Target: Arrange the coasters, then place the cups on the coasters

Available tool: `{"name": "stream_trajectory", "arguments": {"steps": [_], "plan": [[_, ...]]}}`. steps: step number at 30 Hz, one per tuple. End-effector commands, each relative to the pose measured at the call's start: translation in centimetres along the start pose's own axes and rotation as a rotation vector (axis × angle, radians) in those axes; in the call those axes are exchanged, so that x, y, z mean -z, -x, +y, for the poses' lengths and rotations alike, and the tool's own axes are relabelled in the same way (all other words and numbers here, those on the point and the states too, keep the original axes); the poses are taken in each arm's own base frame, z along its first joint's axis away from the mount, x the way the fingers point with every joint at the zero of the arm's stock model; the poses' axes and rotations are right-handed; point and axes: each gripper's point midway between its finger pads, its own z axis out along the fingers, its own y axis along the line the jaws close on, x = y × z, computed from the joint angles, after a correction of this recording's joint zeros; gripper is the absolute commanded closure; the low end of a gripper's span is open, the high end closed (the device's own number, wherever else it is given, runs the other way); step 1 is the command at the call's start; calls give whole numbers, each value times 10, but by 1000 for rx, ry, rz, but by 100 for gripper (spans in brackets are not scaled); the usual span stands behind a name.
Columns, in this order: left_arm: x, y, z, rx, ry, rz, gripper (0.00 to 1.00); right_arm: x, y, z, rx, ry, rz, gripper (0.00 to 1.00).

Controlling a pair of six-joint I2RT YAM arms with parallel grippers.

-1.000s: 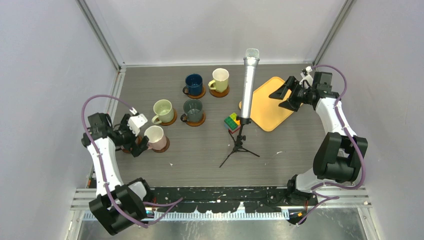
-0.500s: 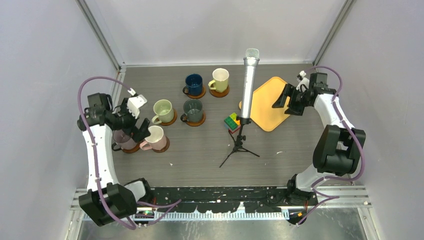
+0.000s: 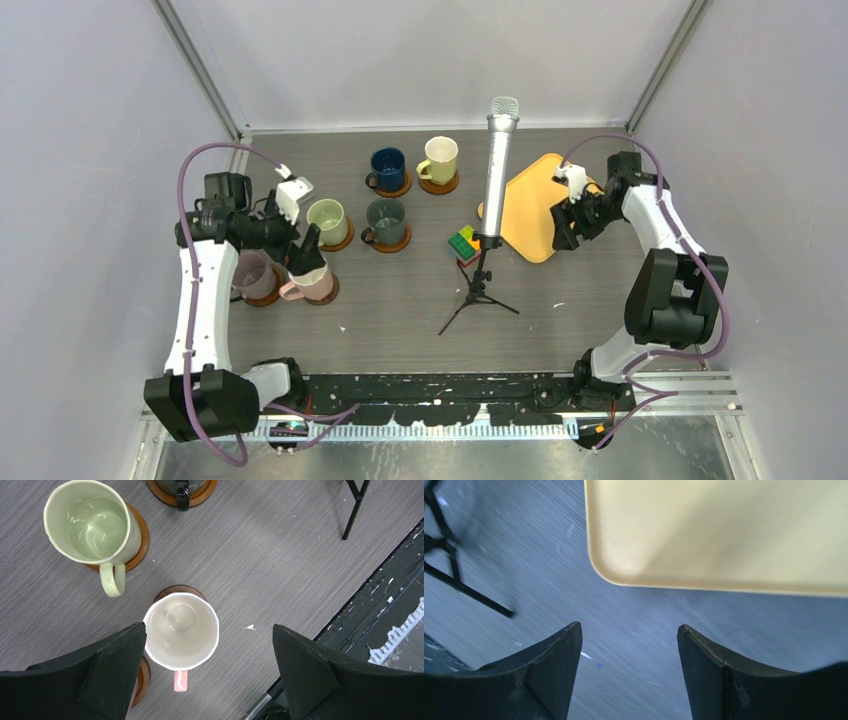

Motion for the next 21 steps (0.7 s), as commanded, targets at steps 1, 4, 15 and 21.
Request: {"name": "stream_trajectory", "arguments": {"steps": [1, 4, 15, 21], "plan": [[6, 21, -1, -19, 8, -60, 0, 10, 9, -28, 484, -1, 62, 26], [3, 21, -3, -22, -4, -66, 0, 1, 1, -45, 621, 14, 129, 26], [0, 15, -2, -32, 6, -56, 0, -40, -17, -74, 717, 59, 210, 25], [-4, 14, -1, -22, 0, -55, 0, -58, -14, -84, 704, 20, 206, 25]]}}
